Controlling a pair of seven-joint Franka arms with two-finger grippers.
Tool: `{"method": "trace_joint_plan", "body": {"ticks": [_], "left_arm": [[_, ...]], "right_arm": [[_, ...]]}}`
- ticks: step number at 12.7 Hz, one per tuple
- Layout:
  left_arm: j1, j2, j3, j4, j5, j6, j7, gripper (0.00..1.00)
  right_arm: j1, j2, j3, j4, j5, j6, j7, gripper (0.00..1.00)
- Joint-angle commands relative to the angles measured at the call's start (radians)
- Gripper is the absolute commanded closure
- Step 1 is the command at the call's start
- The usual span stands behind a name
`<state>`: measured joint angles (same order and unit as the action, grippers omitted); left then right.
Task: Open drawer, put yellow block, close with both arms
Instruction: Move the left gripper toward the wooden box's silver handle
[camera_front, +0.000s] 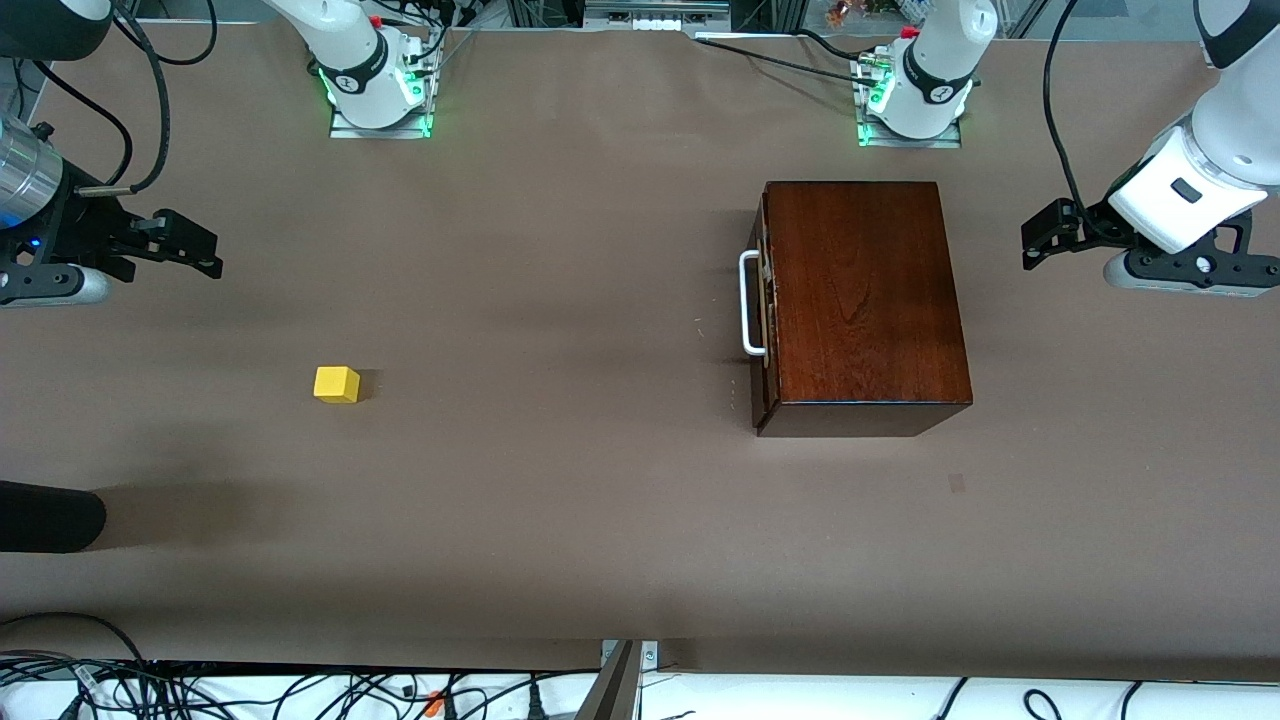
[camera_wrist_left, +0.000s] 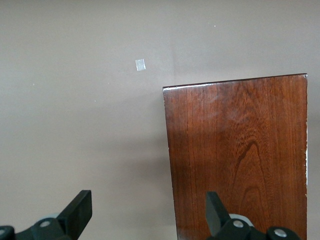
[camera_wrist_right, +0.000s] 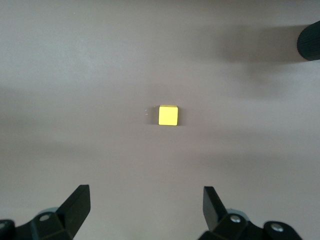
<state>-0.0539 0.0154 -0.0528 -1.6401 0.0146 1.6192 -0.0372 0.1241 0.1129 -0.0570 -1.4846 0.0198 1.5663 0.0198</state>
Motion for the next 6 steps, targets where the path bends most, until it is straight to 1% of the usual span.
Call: {"method": "trace_joint_plan", "body": {"ticks": [1, 6], "left_arm": [[0.005, 0.009, -0.002, 0.028, 0.016, -0.024, 0.003, 0.00], [0.003, 0.009, -0.002, 0.028, 0.010, -0.024, -0.003, 0.00]], "right_arm": [[-0.003, 0.001, 0.002, 0.009, 0.011, 0.001, -0.015, 0.00], [-0.003, 0.001, 0.002, 0.009, 0.011, 0.001, -0.015, 0.00]]}}
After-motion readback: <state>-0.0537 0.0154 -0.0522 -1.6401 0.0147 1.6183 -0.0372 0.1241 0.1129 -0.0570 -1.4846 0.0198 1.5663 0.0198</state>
